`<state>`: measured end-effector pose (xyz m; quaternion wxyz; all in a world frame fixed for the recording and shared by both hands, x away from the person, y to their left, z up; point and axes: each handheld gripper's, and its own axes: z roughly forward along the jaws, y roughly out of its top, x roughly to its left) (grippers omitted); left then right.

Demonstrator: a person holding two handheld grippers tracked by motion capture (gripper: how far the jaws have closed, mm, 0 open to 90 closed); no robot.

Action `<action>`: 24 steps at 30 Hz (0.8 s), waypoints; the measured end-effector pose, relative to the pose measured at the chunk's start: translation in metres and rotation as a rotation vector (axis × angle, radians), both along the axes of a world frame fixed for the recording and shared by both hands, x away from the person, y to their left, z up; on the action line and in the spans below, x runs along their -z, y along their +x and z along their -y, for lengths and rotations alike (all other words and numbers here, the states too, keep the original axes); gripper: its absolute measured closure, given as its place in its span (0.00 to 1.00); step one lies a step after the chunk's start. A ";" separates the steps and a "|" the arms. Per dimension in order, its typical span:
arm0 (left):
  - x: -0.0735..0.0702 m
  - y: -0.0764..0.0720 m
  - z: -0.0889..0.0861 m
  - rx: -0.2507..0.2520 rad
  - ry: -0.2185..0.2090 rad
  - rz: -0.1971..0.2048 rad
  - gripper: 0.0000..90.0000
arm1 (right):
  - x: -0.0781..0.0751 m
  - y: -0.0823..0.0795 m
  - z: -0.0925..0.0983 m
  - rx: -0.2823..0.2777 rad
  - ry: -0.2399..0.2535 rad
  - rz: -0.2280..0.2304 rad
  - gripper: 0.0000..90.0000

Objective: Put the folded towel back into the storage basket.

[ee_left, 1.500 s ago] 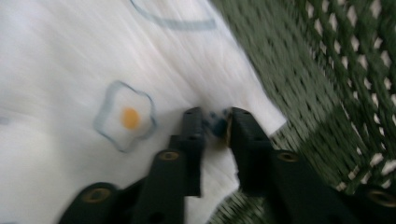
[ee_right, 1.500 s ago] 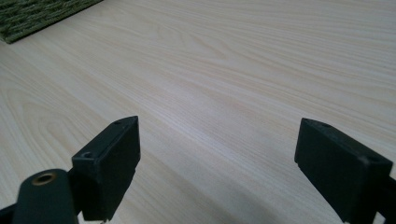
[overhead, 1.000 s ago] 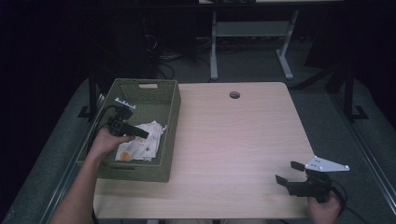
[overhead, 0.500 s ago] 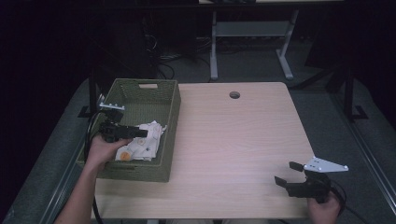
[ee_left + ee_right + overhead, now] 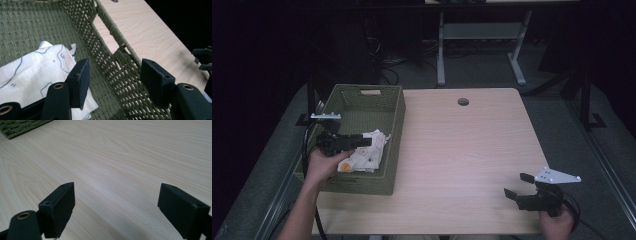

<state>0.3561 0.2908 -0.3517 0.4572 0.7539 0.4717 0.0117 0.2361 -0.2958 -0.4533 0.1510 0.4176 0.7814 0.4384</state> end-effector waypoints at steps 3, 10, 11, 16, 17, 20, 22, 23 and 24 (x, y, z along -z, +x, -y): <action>-0.002 -0.004 0.001 -0.004 -0.020 0.015 0.47 | 0.000 0.000 0.000 0.002 -0.002 0.001 0.15; -0.002 -0.007 0.007 0.006 -0.036 0.022 0.46 | 0.000 0.000 -0.001 0.005 -0.003 0.003 0.15; -0.002 -0.007 0.008 0.008 -0.037 0.024 0.45 | 0.000 0.000 -0.001 0.003 -0.004 0.004 0.15; -0.003 -0.010 0.014 0.023 -0.044 0.031 0.45 | -0.001 -0.001 -0.002 0.002 -0.004 0.005 0.15; -0.003 -0.010 0.015 0.026 -0.050 0.035 0.45 | -0.001 -0.001 -0.002 0.002 -0.003 0.005 0.15; -0.005 -0.012 0.018 0.032 -0.056 0.043 0.45 | -0.001 -0.001 -0.003 -0.002 -0.006 0.006 0.15; -0.006 -0.012 0.020 0.034 -0.059 0.047 0.45 | -0.001 -0.002 -0.002 -0.003 -0.003 0.009 0.15; -0.006 -0.013 0.021 0.035 -0.063 0.049 0.45 | -0.002 -0.002 -0.002 -0.003 -0.002 0.011 0.15; -0.006 -0.013 0.022 0.040 -0.063 0.049 0.45 | -0.002 -0.002 -0.002 -0.003 -0.002 0.012 0.15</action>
